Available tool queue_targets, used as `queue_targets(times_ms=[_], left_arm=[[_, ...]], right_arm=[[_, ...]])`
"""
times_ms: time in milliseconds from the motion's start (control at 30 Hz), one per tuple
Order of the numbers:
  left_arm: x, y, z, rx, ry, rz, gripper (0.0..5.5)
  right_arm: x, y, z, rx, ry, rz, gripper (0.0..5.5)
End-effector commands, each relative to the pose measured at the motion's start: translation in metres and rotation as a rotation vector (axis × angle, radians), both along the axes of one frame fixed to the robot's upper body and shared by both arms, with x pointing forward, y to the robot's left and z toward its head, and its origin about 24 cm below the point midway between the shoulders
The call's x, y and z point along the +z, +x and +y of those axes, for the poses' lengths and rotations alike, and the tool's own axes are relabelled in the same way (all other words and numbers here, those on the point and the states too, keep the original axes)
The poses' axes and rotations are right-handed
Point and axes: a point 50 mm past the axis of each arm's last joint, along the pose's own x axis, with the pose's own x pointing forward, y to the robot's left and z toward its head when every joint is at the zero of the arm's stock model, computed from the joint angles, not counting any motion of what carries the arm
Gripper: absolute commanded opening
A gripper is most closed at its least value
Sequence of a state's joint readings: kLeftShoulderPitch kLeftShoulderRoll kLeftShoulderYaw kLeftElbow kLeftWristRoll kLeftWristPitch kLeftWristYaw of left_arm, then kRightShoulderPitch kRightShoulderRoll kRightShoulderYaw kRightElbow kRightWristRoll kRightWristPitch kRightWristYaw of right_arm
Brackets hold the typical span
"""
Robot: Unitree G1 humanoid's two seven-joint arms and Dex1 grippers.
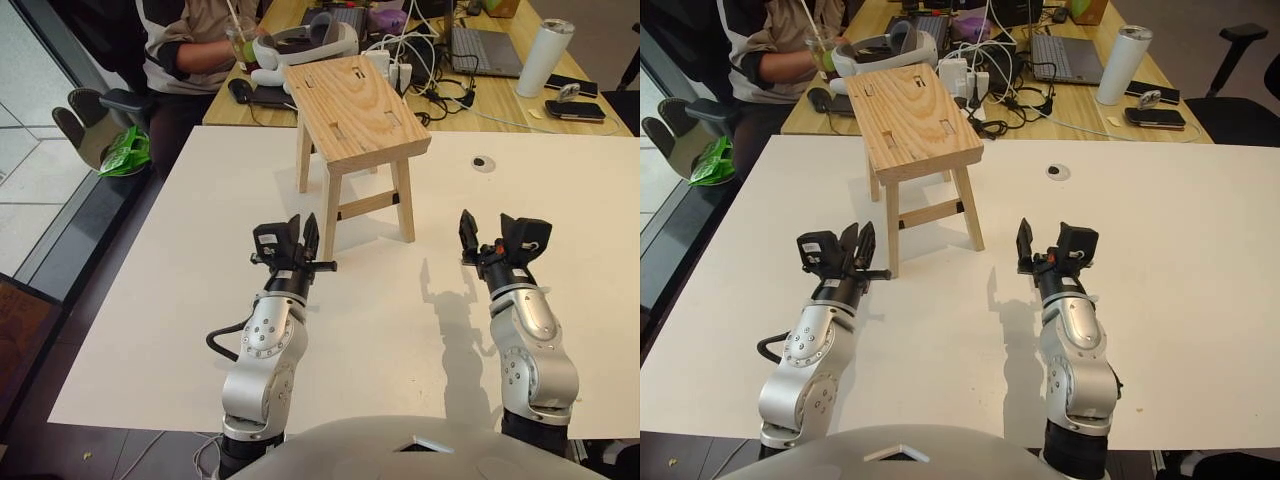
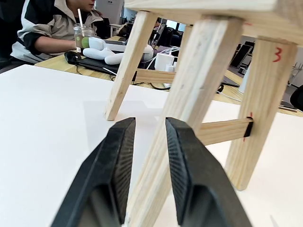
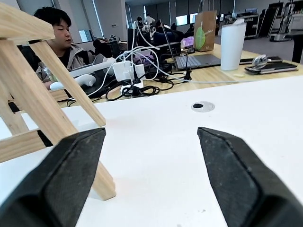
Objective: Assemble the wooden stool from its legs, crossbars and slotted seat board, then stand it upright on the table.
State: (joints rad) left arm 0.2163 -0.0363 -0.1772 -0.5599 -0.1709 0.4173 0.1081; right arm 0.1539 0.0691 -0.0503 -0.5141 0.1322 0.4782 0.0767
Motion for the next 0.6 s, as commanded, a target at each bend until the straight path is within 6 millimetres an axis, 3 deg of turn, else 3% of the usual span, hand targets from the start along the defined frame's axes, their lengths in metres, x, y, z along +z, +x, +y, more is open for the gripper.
queue_targets(times_ms=[33, 333, 567, 600], left_arm=[[-0.009, 0.001, -0.002, -0.030, 0.010, 0.031, 1.13], [-0.015, -0.005, -0.002, -0.062, 0.039, 0.035, 1.13], [-0.020, -0.001, -0.001, -0.038, 0.131, 0.042, 1.13], [-0.020, 0.000, -0.002, -0.035, 0.140, 0.037, 1.35]], right_arm=[[-0.005, -0.001, 0.009, 0.025, 0.016, 0.010, 3.59], [-0.012, -0.012, 0.012, 0.017, 0.029, 0.015, 3.59], [-0.021, -0.007, 0.016, 0.033, 0.028, 0.031, 3.59], [-0.022, -0.005, 0.016, 0.039, 0.021, 0.034, 3.63]])
